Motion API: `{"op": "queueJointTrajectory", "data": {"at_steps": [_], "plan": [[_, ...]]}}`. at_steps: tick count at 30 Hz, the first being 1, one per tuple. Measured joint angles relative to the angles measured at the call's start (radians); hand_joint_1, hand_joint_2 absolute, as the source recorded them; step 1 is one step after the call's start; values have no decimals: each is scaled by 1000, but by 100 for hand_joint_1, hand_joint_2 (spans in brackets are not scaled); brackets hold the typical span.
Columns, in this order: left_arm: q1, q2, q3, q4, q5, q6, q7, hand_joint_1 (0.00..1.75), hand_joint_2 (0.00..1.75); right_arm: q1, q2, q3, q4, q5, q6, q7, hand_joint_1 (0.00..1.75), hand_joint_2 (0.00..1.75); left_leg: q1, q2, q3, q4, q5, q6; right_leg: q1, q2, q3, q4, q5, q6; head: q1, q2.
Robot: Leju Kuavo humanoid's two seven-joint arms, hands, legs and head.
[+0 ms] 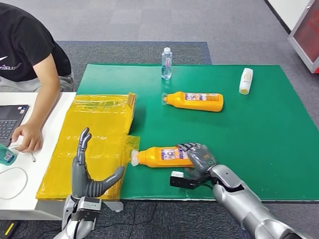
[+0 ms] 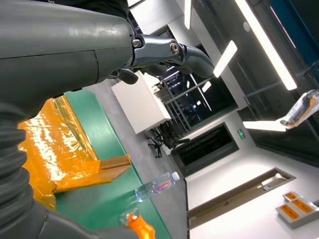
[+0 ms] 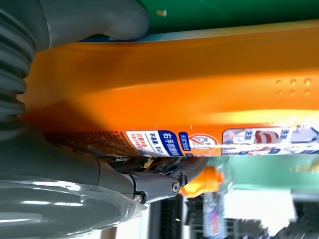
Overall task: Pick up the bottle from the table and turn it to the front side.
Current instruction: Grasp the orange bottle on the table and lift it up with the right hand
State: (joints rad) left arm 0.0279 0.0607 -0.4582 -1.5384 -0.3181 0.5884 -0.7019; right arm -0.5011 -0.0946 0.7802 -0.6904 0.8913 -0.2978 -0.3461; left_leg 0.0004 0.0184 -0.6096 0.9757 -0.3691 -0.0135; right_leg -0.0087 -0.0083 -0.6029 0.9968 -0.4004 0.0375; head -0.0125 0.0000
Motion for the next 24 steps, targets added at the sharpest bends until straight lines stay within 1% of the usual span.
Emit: {"op": "queueJointTrajectory", "data": {"at_steps": [3,7,15,21,24], "plan": [[0,2,0,0,4,13,0,0,175,34,5,-55,-17,-73,-51,-52,175,175,0,0,-2,0,0,0,0,0,3,0,4,4,0,0],[3,3,0,-3,8,18,0,0,175,87,13,-120,-84,-124,-81,-74,175,175,0,0,-3,0,0,0,0,0,3,0,3,5,0,0],[5,0,0,-4,15,20,0,0,175,173,29,-192,-217,-177,-67,-91,175,175,0,0,-10,0,-1,-2,0,0,-5,1,2,4,0,0],[7,-6,-2,-4,19,23,0,0,175,219,58,-226,-272,-236,-71,-126,175,175,0,0,-15,0,-1,-2,0,0,-9,1,2,4,0,0],[8,-10,-4,-5,34,21,0,0,175,238,78,-243,-299,-287,-64,-157,175,175,0,0,-18,0,-1,-2,0,0,-12,1,2,4,0,0]]}}
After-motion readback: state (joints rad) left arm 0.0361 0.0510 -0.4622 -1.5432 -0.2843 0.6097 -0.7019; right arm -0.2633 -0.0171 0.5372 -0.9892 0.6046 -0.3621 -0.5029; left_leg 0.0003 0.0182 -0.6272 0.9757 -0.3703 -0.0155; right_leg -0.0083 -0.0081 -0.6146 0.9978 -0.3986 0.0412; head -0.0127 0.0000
